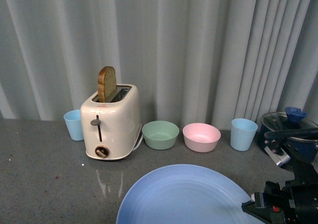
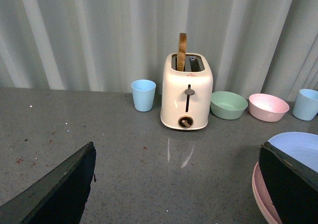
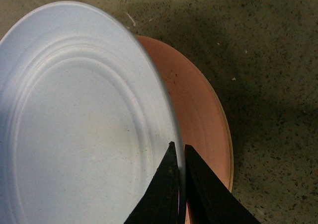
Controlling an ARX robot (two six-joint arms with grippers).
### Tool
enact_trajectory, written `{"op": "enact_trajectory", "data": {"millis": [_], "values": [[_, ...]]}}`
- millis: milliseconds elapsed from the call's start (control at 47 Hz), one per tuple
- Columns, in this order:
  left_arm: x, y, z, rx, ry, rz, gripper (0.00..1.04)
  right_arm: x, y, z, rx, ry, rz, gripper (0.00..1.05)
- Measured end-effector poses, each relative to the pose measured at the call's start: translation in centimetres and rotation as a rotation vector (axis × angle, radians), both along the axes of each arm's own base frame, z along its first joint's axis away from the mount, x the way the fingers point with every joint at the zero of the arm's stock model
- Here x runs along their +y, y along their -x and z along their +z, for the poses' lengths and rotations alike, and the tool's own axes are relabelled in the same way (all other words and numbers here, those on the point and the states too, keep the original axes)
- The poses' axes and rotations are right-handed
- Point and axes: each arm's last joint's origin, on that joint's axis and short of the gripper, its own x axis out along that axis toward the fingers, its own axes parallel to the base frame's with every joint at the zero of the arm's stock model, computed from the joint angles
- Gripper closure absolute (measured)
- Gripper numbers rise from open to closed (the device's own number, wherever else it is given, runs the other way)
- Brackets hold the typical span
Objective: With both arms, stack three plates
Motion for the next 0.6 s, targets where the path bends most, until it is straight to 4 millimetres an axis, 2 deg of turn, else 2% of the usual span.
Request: {"op": "enact_trajectory", "data": {"millis": [596], "values": [[0.0, 0.0, 0.0, 0.0, 0.0, 0.0, 0.07, -0.6, 0.4, -2.1, 0.057, 0.024, -0.034, 1.01]]}}
